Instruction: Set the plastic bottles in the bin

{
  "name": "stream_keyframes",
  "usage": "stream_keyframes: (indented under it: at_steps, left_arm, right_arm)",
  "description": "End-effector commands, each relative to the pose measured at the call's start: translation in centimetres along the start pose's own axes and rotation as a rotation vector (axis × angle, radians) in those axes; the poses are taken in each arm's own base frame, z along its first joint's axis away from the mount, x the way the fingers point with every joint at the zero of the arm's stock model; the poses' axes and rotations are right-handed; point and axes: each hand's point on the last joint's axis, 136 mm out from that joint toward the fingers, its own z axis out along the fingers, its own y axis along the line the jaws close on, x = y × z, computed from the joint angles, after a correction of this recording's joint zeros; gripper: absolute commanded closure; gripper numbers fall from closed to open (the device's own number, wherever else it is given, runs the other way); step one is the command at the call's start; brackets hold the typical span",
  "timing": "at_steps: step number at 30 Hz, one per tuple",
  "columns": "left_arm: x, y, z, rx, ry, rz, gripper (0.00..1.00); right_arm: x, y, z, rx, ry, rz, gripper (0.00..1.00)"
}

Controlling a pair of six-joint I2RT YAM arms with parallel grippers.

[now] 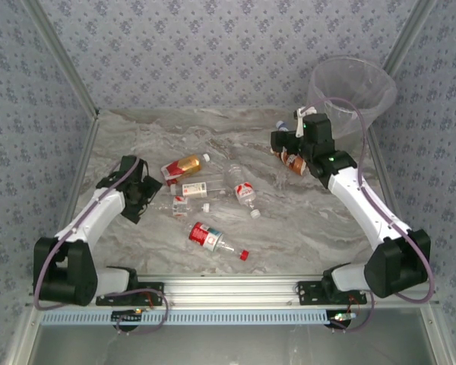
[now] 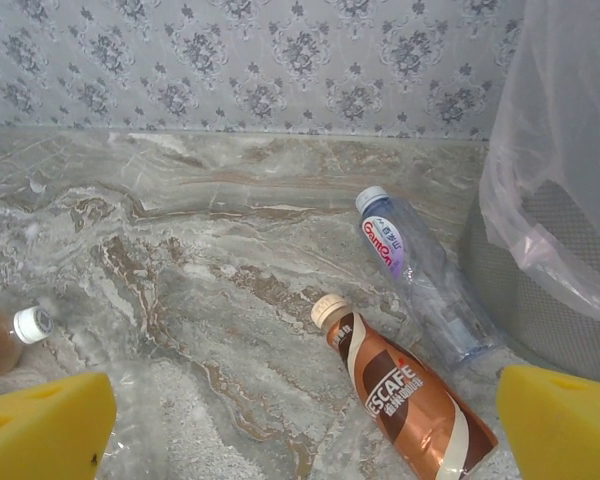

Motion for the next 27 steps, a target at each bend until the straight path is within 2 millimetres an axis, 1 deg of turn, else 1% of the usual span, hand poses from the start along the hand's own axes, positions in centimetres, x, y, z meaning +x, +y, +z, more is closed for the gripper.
stream_keyframes:
  at_steps: [1,3,5,8,13,17,21,25,27]
  left_arm:
    - [-0.2,0.5,0.3,-0.065,-0.001,-0.185,0.01]
    - [0.0,0.7,1.0,-0.08,0.003,-0.218,0.0]
    - [-0.2,0.3,1.8,-0.068,-0.002,-0.252,0.01]
    - [0.0,0.7,2.9,-0.082,0.002,-0.294,0.01]
    - [0.1,0.6,4.3,-0.086,0.007,-0.328,0.05]
    - [0.3,1.0,5.4,-0.118,0.012,-0.355,0.08]
    - [0.8,1.6,6.6,-0.142,0.023,-0.381,0.16]
    - [1.2,1.6,7.6,-0.152,0.047,-0.39,0.23]
    - [1.5,1.6,8.0,-0.157,0.06,-0.4,0.29]
  right_arm:
    - [-0.7,-0.5,-1.2,0.031,-0.048,0.041,0.0]
    - [-0.6,-0.7,-1.7,0.04,-0.049,0.038,0.0]
    - [-0.5,-0.9,-2.2,0.05,-0.05,0.036,0.0]
    - [-0.2,-1.3,-2.9,0.065,-0.055,0.037,0.0]
    - [0.2,-1.7,-3.5,0.081,-0.055,0.037,0.0]
    - [0.5,-1.8,-3.6,0.084,-0.047,0.041,0.0]
    - [0.7,-1.8,-3.5,0.087,-0.042,0.036,0.0]
    - [0.6,-2.0,-3.6,0.096,-0.047,0.032,0.0]
    - [0.6,-2.0,-3.6,0.096,-0.047,0.031,0.0]
